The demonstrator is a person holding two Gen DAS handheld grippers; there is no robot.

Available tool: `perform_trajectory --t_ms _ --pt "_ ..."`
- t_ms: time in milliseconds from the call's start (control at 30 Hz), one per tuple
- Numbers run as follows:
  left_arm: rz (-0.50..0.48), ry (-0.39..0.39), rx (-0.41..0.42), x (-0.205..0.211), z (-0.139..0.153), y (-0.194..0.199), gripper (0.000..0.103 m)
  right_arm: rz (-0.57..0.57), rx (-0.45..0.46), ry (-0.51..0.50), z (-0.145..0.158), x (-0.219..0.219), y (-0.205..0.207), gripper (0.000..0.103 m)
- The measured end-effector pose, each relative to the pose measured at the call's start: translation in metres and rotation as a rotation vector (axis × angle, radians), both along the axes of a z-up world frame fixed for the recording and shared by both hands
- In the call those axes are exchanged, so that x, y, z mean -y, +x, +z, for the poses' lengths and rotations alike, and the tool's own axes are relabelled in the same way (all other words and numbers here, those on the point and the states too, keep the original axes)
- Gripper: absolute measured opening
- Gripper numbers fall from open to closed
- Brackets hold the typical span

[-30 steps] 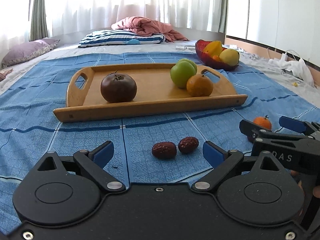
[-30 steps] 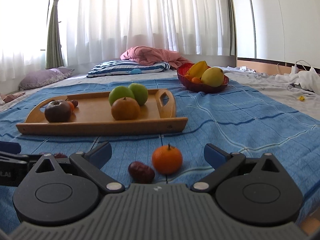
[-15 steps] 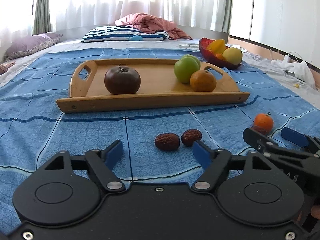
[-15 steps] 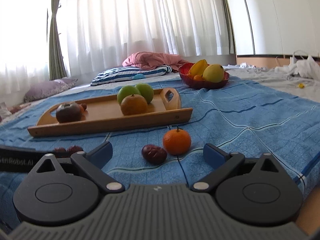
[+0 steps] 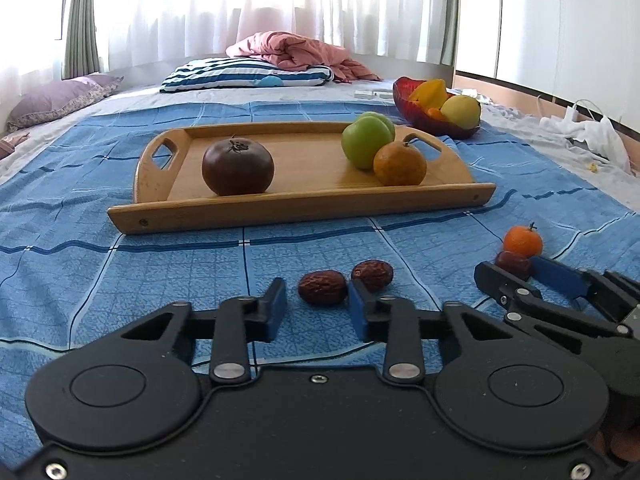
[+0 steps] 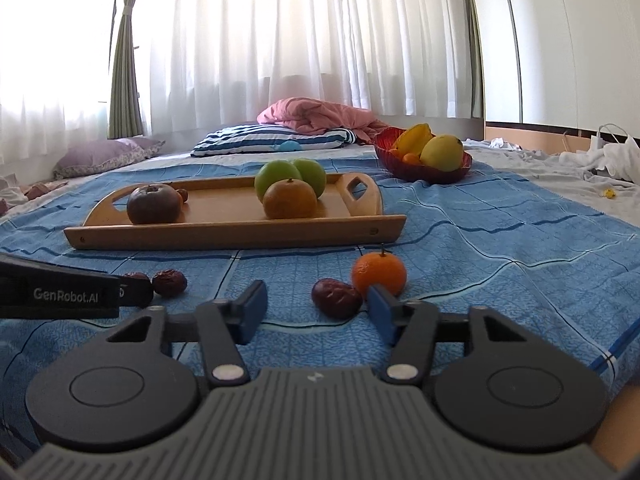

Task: Organize fruits
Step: 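Grasp a red date with the left tool while the right tool grasps another date, then carry the date in the left tool while the right tool carries its date over the tray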

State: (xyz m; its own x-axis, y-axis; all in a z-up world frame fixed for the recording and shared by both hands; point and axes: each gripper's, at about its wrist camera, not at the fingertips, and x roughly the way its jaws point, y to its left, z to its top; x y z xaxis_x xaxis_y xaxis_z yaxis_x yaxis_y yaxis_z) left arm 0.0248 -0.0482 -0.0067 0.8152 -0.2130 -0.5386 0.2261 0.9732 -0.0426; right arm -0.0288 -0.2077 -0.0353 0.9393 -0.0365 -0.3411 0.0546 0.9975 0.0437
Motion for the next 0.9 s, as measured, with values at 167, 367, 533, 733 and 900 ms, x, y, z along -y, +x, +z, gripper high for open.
perform_trajectory --t_ms 167,367,533,733,900 --pt "-0.004 -0.008 -0.003 0.001 0.0 0.001 0.026 -0.004 -0.011 -0.011 0.001 -0.003 0.002 0.05" --pt "-0.008 -0.01 0.005 0.003 0.004 0.001 0.026 -0.014 -0.024 0.004 0.002 -0.002 0.008 0.049" --pt "-0.014 -0.005 0.019 0.003 0.008 0.004 0.026 -0.016 -0.043 0.025 0.004 -0.002 0.015 0.049" --pt "-0.003 -0.002 0.037 0.001 0.013 0.009 0.026 -0.027 -0.08 0.065 0.007 0.0 0.028 0.034" --pt "0.011 0.004 0.039 -0.002 0.015 0.013 0.026 -0.001 -0.074 0.071 0.009 -0.002 0.029 0.033"
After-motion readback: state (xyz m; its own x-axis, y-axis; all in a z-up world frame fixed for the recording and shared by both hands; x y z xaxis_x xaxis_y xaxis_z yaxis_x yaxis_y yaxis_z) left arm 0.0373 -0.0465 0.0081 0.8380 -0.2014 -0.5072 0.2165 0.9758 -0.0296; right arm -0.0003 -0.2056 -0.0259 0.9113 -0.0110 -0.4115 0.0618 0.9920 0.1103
